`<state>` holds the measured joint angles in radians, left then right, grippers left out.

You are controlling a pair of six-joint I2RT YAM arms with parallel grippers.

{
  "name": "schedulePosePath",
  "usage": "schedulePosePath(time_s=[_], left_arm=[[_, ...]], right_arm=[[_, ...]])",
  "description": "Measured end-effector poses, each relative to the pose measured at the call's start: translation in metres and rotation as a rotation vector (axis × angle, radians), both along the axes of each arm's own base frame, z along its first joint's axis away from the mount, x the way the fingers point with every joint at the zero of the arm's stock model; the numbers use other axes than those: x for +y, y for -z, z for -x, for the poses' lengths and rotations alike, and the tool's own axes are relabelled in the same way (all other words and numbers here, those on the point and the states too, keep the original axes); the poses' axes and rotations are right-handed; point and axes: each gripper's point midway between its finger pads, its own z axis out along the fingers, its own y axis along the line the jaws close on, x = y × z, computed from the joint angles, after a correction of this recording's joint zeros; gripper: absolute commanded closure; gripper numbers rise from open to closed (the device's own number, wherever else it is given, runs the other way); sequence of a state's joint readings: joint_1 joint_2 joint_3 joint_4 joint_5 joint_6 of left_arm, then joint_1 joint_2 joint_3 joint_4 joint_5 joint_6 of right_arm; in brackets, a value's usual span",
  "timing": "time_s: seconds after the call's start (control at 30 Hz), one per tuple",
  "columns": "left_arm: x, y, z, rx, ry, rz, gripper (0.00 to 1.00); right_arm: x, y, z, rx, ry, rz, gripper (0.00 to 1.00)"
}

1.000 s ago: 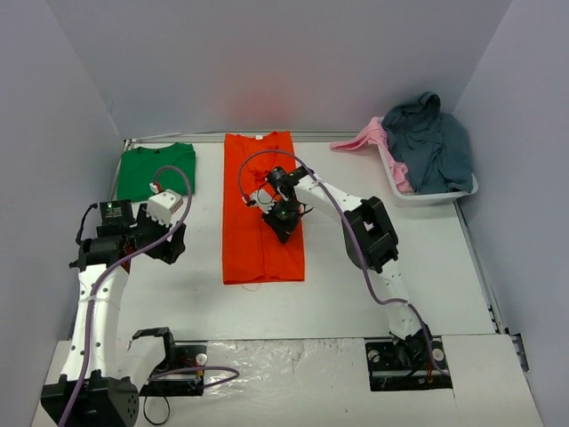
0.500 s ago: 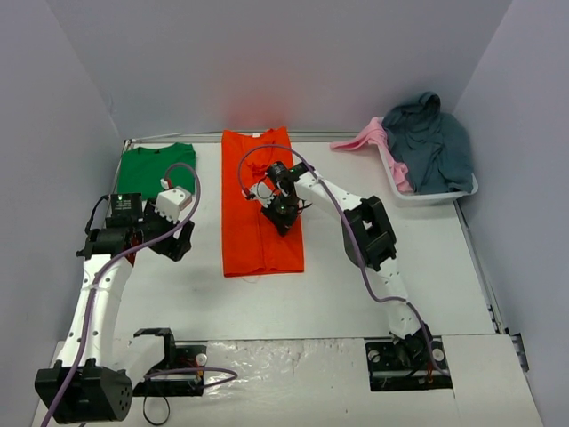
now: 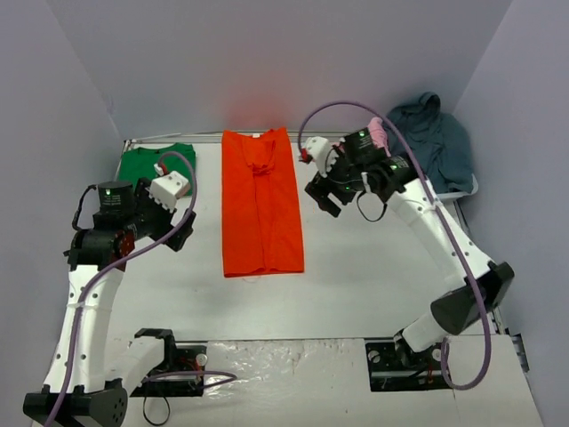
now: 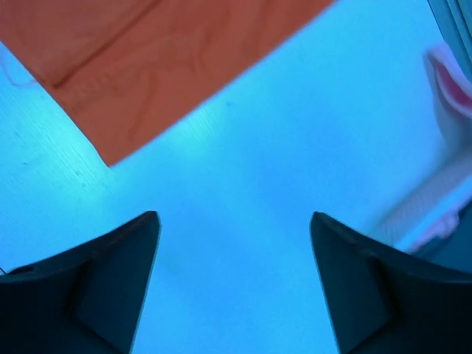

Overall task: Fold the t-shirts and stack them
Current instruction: Grab the bottom of the folded rectangular tshirt with both arms

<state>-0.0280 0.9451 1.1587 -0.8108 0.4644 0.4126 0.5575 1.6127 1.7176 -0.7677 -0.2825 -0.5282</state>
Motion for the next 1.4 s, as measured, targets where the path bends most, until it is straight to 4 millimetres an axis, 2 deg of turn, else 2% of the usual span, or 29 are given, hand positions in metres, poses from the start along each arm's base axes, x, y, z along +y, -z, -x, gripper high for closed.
schedulePosePath(time_s=[0.03, 0.07, 0.13, 0.2, 0.23, 0.3, 0.4, 0.6, 0.77, 0.9, 1.03, 1.33, 1.4], left_arm=[[-0.001, -0.008, -0.002, -0.018, -0.006, 0.009, 0.06], [-0.001, -0.011, -0.003, -0.025, -0.011, 0.017, 0.06], [-0.002, -0.013, -0.004, -0.025, -0.035, 0.038, 0.06], [-0.003, -0.012, -0.009, -0.027, -0.055, 0.06, 0.06], [-0.004, -0.007, -0.012, -0.026, -0.057, 0.07, 0.06], [-0.007, 0.007, -0.011, -0.001, -0.047, 0.079, 0.06], [-0.015, 0.029, -0.003, 0.055, -0.003, 0.078, 0.05], [-0.033, 0.056, 0.005, 0.124, 0.13, 0.012, 0.06], [-0.048, 0.099, 0.033, 0.183, 0.26, -0.083, 0.06], [-0.055, 0.105, 0.045, 0.14, 0.336, -0.176, 0.06], [-0.056, 0.113, 0.044, 0.103, 0.366, -0.27, 0.06], [-0.061, 0.156, 0.047, 0.083, 0.435, -0.487, 0.06], [-0.06, 0.161, 0.047, 0.082, 0.446, -0.516, 0.05]], right_arm=[[-0.024, -0.011, 0.002, -0.037, 0.051, -0.015, 0.09], [-0.042, -0.014, 0.003, -0.05, 0.091, -0.019, 0.0], [-0.077, -0.011, 0.004, -0.071, 0.174, -0.022, 0.0], [-0.109, 0.006, 0.01, -0.056, 0.263, -0.017, 0.0], [-0.121, 0.016, 0.013, -0.051, 0.3, -0.021, 0.0], [-0.133, 0.039, 0.025, -0.023, 0.344, -0.041, 0.0], [-0.142, 0.062, 0.037, 0.006, 0.391, -0.088, 0.0], [-0.143, 0.076, 0.032, 0.008, 0.411, -0.153, 0.01], [-0.134, 0.098, 0.032, 0.078, 0.369, -0.166, 0.02], [-0.134, 0.115, 0.038, 0.126, 0.362, -0.149, 0.02], [-0.133, 0.116, 0.037, 0.125, 0.354, -0.148, 0.02], [-0.146, 0.129, 0.033, 0.142, 0.395, -0.102, 0.03], [-0.148, 0.132, 0.033, 0.146, 0.404, -0.095, 0.03]])
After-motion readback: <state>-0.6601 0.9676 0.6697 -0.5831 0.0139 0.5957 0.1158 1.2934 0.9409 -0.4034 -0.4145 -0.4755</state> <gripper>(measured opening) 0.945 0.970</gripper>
